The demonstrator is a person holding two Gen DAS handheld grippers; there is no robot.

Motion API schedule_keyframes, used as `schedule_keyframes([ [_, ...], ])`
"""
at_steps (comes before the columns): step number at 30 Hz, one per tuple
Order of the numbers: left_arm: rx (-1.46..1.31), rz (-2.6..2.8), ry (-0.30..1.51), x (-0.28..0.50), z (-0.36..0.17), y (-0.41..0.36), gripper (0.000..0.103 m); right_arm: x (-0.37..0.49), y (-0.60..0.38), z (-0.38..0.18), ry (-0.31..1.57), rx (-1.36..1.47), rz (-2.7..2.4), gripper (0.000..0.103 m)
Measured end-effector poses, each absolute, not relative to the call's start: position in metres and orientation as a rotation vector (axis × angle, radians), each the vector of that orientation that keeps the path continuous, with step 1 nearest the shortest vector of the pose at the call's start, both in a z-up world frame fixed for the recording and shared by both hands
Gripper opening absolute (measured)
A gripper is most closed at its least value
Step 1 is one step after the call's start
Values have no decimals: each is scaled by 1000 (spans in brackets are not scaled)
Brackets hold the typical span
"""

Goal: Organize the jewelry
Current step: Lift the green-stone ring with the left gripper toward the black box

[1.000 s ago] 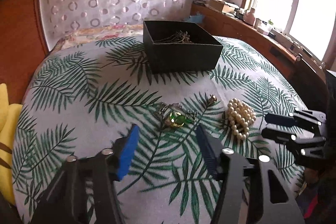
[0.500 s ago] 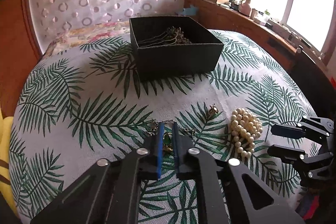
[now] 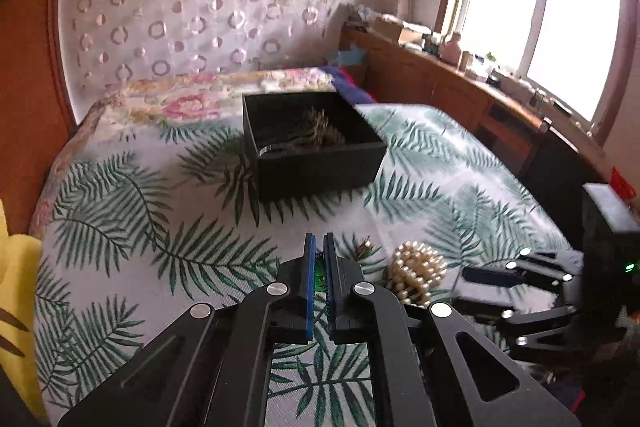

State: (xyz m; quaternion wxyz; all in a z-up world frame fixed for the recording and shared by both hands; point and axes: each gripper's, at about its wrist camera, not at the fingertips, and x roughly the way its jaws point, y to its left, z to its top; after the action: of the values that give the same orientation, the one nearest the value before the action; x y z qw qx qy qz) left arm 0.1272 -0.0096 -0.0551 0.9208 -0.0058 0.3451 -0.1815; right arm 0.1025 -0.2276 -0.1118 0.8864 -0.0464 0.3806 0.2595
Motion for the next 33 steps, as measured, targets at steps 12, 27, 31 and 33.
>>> schedule_keyframes([
  [12, -50, -343, 588, 102, -12, 14, 3, 106, -224, -112, 801, -106, 535, 38],
  [27, -82, -280, 579, 94, -19, 51, 3, 155, -138, -95, 823, -220, 701, 38],
  [31, -88, -266, 580, 95, -21, 59, 3, 170, -118, -104, 870, -258, 720, 38],
  [33, -88, -260, 581, 95, -22, 62, 3, 174, -110, -108, 884, -286, 726, 38],
])
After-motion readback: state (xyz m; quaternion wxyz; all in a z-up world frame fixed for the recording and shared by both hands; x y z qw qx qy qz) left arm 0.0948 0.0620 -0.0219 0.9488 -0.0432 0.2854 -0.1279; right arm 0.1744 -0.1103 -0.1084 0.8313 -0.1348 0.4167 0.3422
